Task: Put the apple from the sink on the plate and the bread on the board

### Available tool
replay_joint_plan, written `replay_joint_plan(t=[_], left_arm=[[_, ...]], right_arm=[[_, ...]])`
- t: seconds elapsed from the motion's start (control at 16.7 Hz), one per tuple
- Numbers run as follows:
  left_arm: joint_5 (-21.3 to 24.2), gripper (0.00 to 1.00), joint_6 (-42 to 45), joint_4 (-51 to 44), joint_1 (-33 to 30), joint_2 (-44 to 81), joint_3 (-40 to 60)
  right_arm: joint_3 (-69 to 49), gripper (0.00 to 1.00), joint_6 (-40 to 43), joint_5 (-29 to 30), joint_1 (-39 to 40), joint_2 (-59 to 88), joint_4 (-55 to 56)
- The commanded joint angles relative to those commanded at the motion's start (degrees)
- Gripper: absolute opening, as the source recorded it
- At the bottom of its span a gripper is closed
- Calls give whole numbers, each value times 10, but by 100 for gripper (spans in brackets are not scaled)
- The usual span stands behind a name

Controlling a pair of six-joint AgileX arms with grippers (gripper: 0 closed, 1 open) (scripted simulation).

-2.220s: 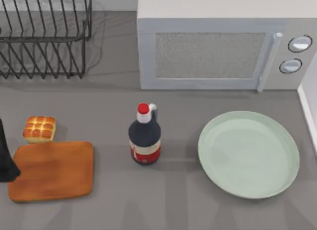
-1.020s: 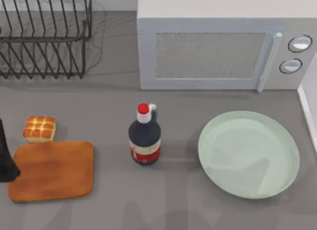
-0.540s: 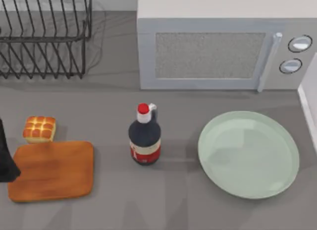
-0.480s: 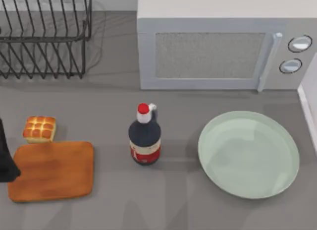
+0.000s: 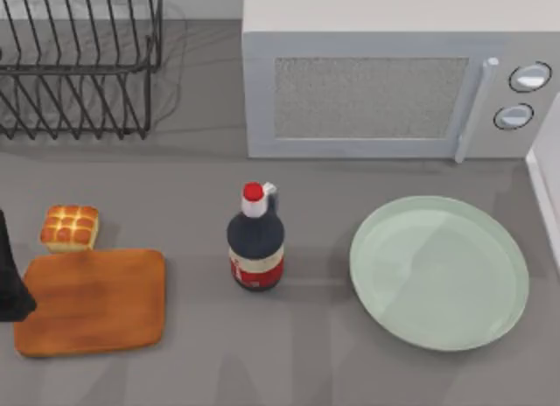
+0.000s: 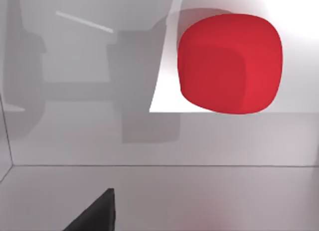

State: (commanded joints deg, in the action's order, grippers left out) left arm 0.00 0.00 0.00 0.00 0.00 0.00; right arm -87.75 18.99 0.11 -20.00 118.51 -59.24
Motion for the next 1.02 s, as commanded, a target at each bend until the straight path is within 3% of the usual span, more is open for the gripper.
replay_joint_plan(t=[0.3, 0.72, 1.02], left_arm=[[0, 100, 0, 0, 0, 0, 0], [0, 100, 0, 0, 0, 0, 0], [0, 100, 0, 0, 0, 0, 0]], right_arm=[[12, 100, -1, 0, 3, 14, 24], [86, 100, -3, 1, 1, 133, 230], [107, 100, -3, 2, 1, 170, 277]])
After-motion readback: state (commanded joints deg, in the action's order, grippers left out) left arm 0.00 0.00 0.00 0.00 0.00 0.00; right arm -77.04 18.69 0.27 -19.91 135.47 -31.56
